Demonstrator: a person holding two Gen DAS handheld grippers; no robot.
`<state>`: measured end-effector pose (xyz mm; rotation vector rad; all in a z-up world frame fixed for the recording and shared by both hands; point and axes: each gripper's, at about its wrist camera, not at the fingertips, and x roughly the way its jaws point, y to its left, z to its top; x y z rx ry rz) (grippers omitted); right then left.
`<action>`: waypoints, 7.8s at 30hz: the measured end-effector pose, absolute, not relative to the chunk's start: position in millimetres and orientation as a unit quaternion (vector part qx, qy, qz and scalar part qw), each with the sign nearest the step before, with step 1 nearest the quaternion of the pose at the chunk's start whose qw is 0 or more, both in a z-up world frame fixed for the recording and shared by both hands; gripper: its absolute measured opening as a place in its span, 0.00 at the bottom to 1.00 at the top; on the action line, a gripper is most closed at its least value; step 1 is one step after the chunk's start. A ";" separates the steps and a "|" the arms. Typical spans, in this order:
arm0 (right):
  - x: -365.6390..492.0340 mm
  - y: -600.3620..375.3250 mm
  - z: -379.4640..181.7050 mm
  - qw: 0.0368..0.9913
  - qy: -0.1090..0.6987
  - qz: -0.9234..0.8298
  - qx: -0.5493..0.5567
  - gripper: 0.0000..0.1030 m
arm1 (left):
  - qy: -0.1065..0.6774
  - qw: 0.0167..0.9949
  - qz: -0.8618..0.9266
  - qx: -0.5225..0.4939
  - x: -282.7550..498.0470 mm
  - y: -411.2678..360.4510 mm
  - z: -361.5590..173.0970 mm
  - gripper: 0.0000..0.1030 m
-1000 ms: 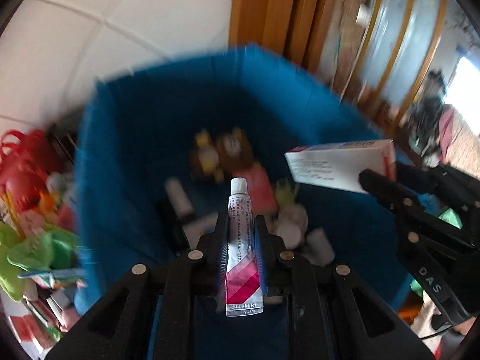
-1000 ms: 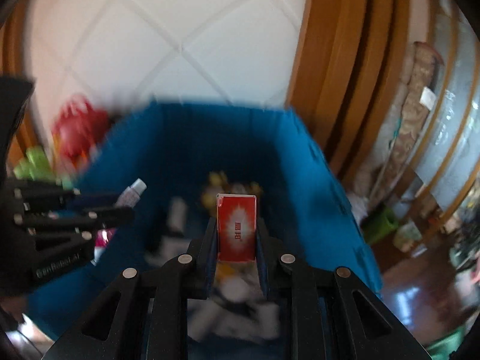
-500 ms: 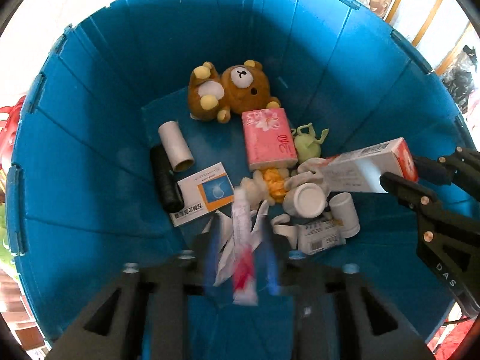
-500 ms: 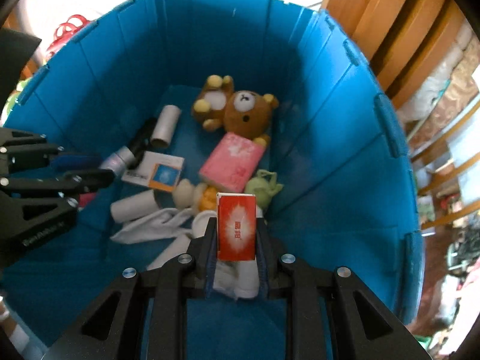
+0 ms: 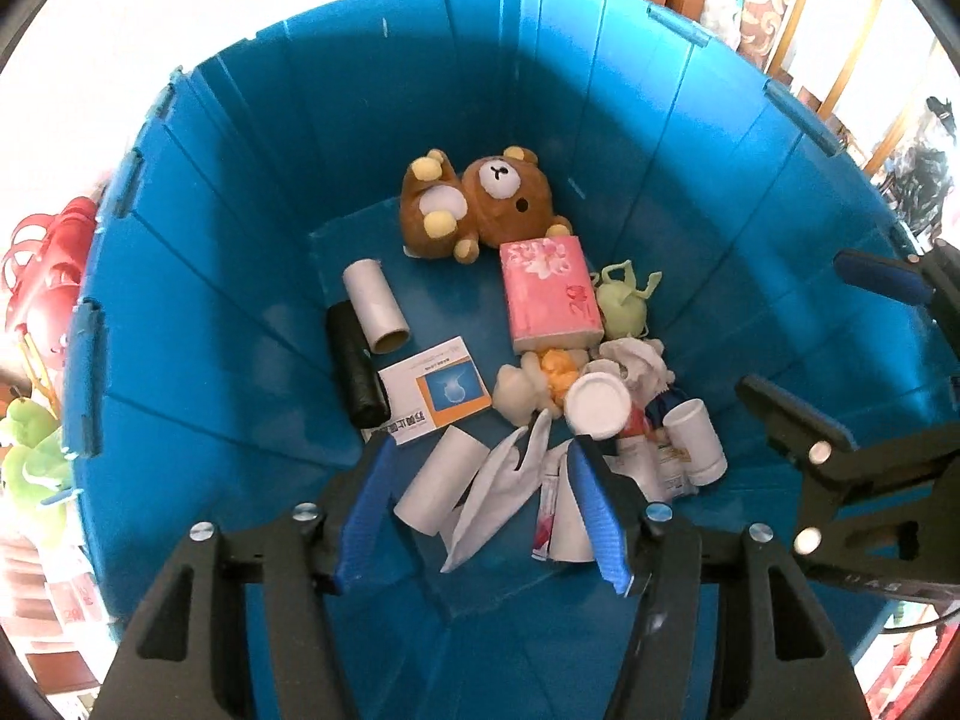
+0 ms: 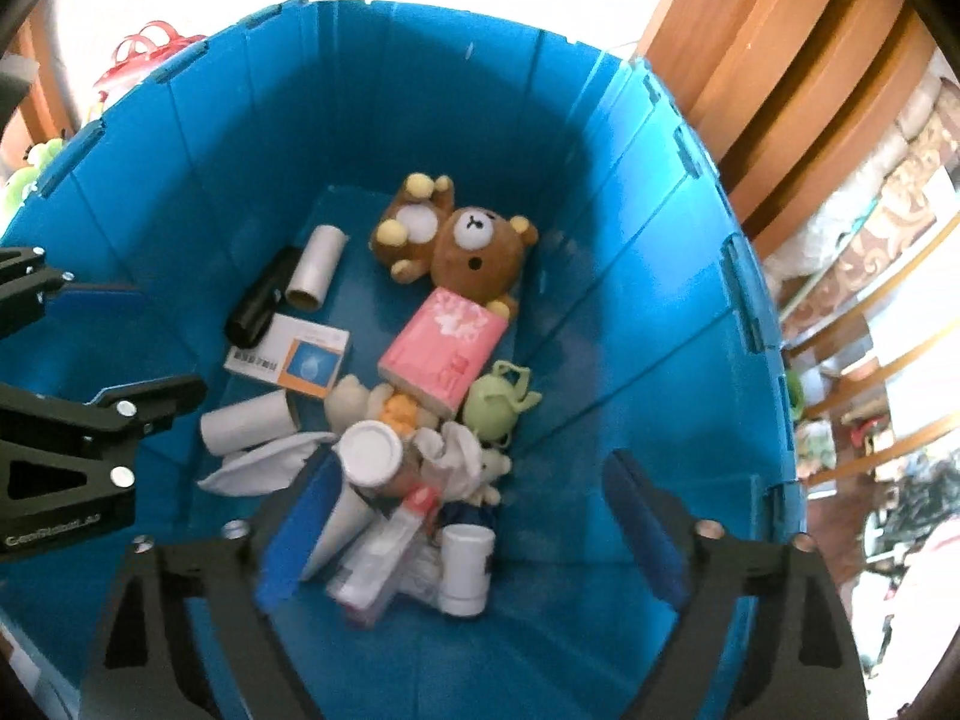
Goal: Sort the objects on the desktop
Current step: 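Move both grippers back from the crate to the pile, then grasp the black folded umbrella with the right gripper while the left grasps the green box, then carry the umbrella and green box into the crate and open both grippers, then move both grippers back from the crate toward the pile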
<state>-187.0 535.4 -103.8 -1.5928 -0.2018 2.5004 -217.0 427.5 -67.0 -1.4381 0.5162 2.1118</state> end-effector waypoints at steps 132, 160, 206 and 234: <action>-196.4 185.6 -121.4 0.081 0.148 0.924 -0.342 0.30 | -0.003 0.053 0.934 -0.353 -252.8 -139.3 -115.9 0.49; -127.9 464.9 -13.3 0.180 0.074 0.915 -0.353 0.30 | 0.102 0.358 0.868 -0.328 -192.2 340.2 18.3 0.50; -189.9 529.1 -109.6 0.100 -0.011 0.828 -0.552 1.00 | 0.184 0.276 0.822 -0.463 -212.7 421.1 -60.6 0.67; -133.8 427.1 -45.3 0.014 0.023 0.929 -0.369 1.00 | 0.056 0.183 0.937 -0.294 -156.9 235.8 8.0 0.73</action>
